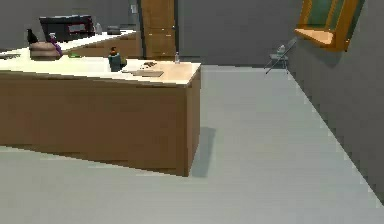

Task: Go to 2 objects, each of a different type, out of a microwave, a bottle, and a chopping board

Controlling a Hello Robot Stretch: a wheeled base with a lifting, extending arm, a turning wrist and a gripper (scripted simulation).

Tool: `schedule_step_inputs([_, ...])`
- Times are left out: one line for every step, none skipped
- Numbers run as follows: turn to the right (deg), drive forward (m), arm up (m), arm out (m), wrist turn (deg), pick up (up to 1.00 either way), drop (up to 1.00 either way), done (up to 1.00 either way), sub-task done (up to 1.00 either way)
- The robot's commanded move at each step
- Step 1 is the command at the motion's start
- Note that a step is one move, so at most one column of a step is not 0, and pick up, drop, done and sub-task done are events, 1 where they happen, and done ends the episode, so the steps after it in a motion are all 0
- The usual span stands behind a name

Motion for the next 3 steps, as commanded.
schedule_step_inputs([6.0, 0.0, 0.0, 0.0, 0.0, 0.0, 0.0, 0.0, 0.0])
schedule_step_inputs([0.0, 0.75, 0.0, 0.0, 0.0, 0.0, 0.0, 0.0, 0.0])
schedule_step_inputs([33.0, 0.0, 0.0, 0.0, 0.0, 0.0, 0.0, 0.0, 0.0])
